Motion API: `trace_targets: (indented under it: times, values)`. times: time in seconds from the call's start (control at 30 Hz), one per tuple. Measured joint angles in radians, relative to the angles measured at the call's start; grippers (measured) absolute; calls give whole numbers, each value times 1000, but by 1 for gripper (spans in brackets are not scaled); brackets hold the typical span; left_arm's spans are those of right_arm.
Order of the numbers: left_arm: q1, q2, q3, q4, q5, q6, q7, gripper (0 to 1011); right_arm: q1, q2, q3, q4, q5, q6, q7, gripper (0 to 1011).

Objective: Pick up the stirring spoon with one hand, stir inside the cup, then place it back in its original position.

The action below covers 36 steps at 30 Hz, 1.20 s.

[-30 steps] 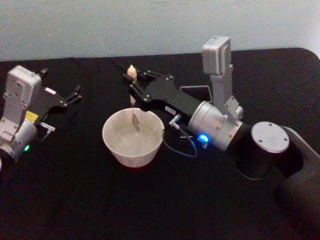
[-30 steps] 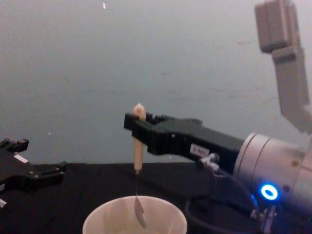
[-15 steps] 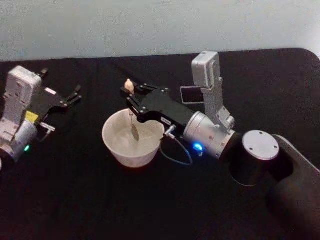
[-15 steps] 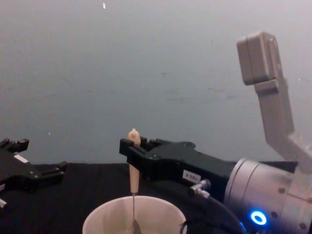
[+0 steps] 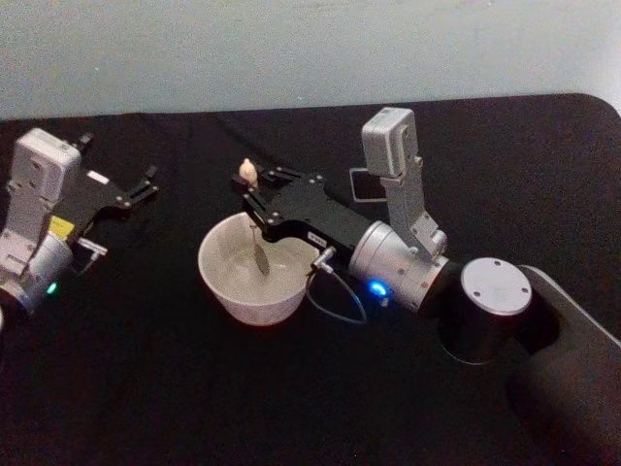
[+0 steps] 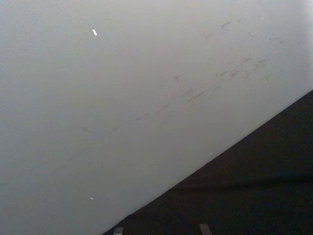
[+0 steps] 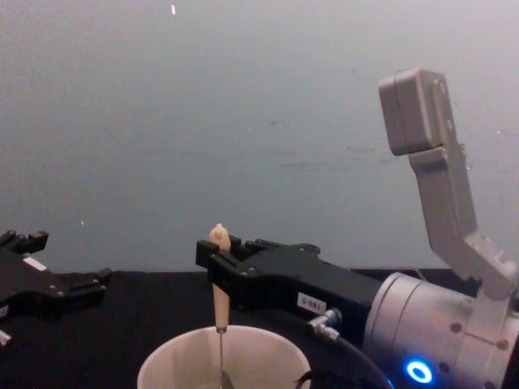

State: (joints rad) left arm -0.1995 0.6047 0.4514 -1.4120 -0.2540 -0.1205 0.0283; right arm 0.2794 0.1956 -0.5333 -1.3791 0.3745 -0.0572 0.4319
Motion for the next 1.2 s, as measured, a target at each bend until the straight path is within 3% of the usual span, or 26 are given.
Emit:
trace_targets:
  times: [0.37,0.77,1.2]
  values:
    - [0,0,0,0,0,0,0,1001,-14,9,18,-10,-12,-3,-4,223]
    - [0,0,0,0,0,0,0,1001,-65,55,40,-82,3,14,10,223]
    - [0,0,0,0,0,0,0,1001,-105,73,15,-143,9,29,22,223]
